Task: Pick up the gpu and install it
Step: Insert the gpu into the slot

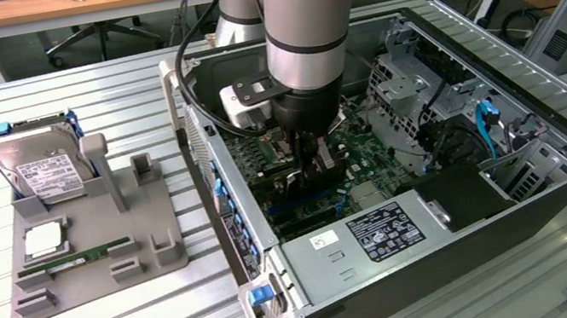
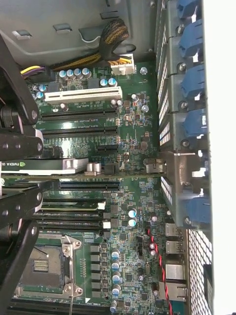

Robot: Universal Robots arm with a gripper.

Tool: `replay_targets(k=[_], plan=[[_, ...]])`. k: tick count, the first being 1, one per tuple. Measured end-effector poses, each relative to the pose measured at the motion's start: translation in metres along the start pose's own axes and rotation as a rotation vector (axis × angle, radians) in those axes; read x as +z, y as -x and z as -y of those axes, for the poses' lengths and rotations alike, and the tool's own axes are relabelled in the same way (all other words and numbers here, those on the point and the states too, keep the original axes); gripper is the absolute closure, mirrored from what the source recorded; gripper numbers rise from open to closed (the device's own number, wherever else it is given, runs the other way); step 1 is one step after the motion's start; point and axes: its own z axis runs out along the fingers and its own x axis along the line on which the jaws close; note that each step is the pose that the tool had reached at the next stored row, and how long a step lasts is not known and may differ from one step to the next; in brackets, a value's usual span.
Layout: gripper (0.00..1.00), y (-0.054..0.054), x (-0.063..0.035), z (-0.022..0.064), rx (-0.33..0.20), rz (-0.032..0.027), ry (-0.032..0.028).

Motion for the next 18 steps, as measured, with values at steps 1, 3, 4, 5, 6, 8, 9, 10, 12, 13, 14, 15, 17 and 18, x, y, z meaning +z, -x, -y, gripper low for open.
replay_targets(k=[1,3,4,5,6,8,9,10,12,13,14,15,17,18], plan=[[0.73,0.0,0.0,0.0,0.0,0.0,0.0],[0.73,0.0,0.0001,0.0,0.0,-0.0004,-0.0001],[0.73,0.0001,0.0003,0.0,0.0,-0.0028,-0.0004],[0.73,0.0,0.0002,0.0,0.0,-0.0043,-0.0003],[0.73,0.0,-0.0001,0.0001,0.0,-0.0048,-0.0003],[0.73,0.0001,-0.0009,0.0001,0.0,-0.0051,-0.0004],[0.73,0.0001,-0.0013,0.0001,0.0,-0.0056,-0.0004],[0.73,0.0,-0.0019,0.0002,-0.001,-0.0064,-0.0002],[0.73,0.0,-0.0033,0.0003,-0.001,-0.0066,-0.0004],[0.73,0.0,-0.0033,0.0003,-0.001,-0.0078,-0.0005],[0.73,0.0,-0.0034,0.0003,-0.001,-0.0097,-0.0004],[0.73,0.0,-0.0034,0.0003,-0.001,-0.0114,-0.0005],[0.73,0.0,-0.0035,0.0003,-0.001,-0.0134,-0.0004],[0.73,0.0,-0.0034,0.0003,-0.001,-0.0138,-0.0005]])
